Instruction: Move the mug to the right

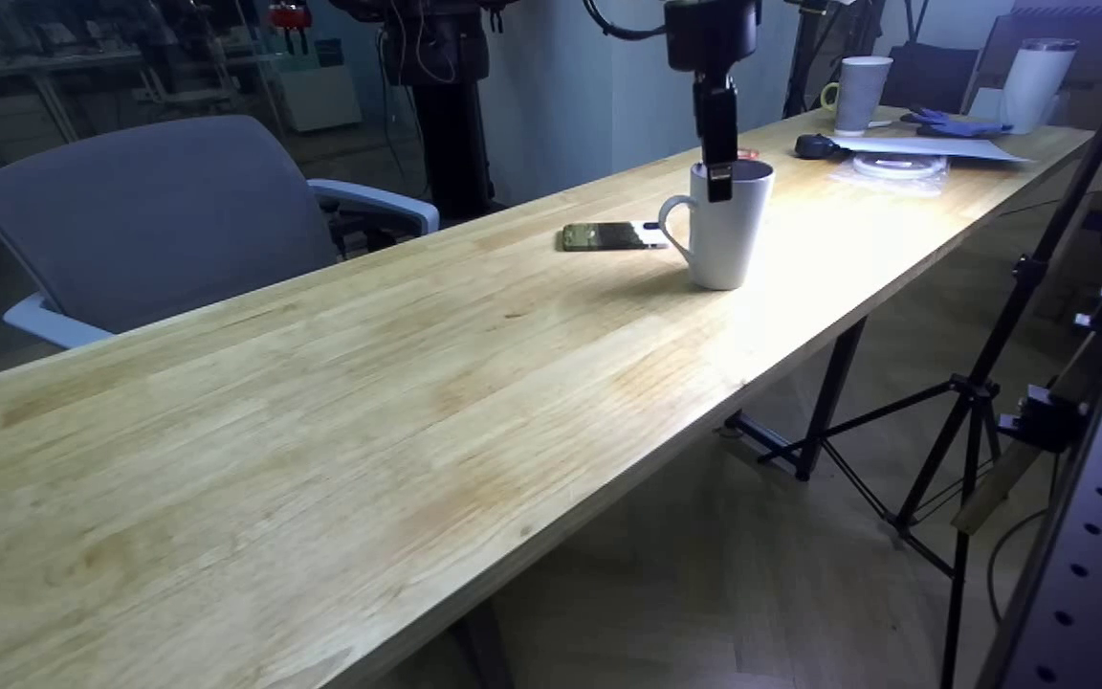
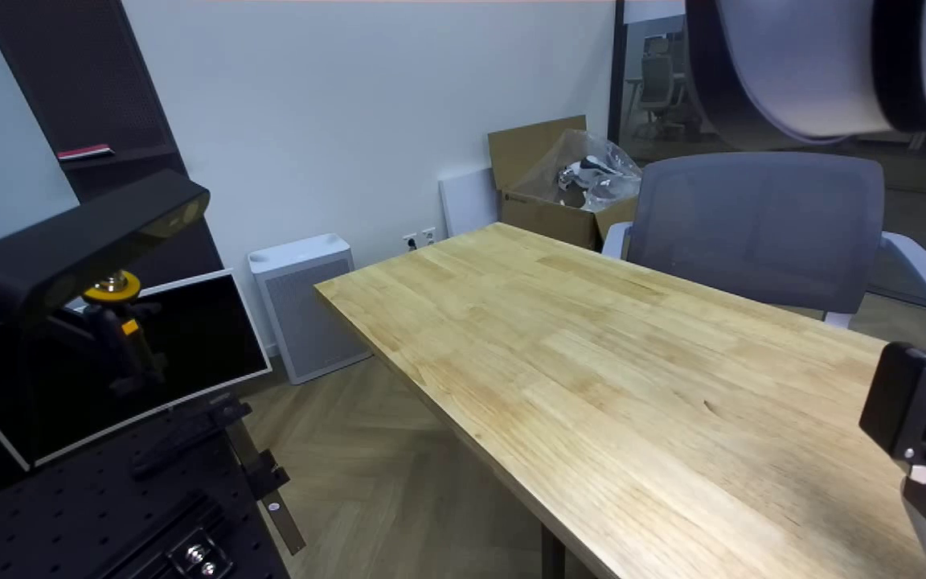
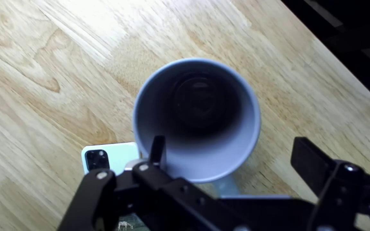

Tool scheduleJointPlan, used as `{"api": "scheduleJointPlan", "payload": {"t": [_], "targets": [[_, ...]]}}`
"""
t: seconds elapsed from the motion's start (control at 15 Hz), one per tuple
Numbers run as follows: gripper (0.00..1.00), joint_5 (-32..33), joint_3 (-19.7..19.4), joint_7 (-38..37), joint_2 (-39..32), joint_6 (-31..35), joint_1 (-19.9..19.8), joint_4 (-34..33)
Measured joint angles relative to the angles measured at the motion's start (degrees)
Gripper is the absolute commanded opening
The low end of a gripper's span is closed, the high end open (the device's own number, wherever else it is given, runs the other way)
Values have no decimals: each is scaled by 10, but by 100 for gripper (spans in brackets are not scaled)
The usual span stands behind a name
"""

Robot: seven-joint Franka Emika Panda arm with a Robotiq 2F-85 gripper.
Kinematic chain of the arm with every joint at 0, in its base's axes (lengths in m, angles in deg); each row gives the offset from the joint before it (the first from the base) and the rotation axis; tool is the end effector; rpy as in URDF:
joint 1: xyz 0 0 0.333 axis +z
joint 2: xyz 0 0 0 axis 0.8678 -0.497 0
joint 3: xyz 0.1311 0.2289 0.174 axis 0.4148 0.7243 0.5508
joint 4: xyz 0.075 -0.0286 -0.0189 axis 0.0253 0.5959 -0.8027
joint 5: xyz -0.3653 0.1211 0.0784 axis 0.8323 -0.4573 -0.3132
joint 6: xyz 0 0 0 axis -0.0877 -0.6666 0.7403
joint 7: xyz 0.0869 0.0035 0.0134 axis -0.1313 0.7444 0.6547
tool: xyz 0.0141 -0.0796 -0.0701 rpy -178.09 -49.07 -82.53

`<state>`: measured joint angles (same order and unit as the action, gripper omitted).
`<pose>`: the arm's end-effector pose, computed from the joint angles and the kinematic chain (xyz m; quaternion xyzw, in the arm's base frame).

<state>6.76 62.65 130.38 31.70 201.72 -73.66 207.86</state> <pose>0.5020 -0.2284 0.1832 0.9403 0.3266 -0.0528 0.0799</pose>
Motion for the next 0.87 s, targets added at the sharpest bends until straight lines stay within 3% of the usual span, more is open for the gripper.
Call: {"api": "scheduleJointPlan", "payload": {"t": [0.87], "targets": [[100,-22,21,-26,135,-88,6,38]]}}
